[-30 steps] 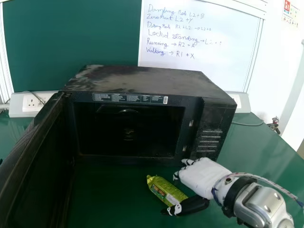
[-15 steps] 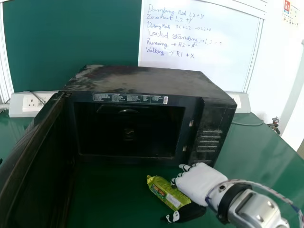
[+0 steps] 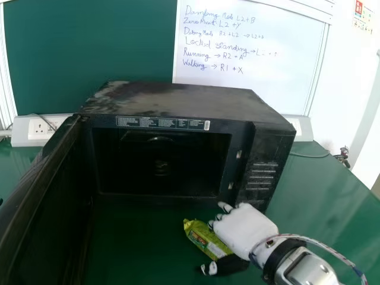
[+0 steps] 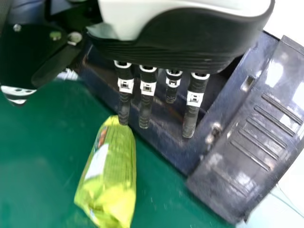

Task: Put biscuit inside oven

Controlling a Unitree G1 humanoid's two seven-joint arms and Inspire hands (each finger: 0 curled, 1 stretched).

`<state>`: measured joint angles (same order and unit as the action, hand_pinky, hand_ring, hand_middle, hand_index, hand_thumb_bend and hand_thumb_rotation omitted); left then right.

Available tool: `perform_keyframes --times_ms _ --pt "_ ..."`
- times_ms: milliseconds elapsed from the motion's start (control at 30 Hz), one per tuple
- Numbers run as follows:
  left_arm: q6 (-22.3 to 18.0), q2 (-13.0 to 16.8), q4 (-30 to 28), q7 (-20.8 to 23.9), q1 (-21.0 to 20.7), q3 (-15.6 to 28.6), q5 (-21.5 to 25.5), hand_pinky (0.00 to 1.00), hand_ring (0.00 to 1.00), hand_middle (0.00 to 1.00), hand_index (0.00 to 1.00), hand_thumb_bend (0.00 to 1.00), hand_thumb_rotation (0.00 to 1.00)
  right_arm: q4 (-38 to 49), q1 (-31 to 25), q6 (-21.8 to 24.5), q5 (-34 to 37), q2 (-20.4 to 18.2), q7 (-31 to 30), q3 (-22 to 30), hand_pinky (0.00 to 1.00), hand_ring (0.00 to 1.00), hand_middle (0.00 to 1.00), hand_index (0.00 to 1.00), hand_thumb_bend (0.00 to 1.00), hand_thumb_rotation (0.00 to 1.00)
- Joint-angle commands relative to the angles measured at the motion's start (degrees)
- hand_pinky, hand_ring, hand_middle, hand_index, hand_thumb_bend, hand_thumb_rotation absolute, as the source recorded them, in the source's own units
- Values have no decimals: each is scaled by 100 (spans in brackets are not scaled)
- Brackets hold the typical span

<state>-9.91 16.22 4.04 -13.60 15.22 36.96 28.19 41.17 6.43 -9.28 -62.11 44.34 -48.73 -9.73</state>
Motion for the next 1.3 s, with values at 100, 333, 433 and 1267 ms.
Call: perform_keyframes --times_ms 100,333,433,1267 --pt "7 58 -6 -75 9 97 56 83 88 89 95 90 79 -249 -43 -199 -468 -174 455 -46 73 81 86 77 77 36" --pt "37 53 -51 -101 28 125 86 83 88 89 95 91 77 -522 491 -220 -622 -234 -26 -133 82 85 88 87 100 48" --pt "17 70 -15 -133 20 137 85 83 88 89 95 91 77 -665 539 -231 -665 -280 16 -183 84 87 90 88 100 47" --pt "49 69 -95 -118 64 140 91 83 88 89 95 90 78 -1068 361 -631 -1180 -361 197 -766 100 100 100 90 87 34"
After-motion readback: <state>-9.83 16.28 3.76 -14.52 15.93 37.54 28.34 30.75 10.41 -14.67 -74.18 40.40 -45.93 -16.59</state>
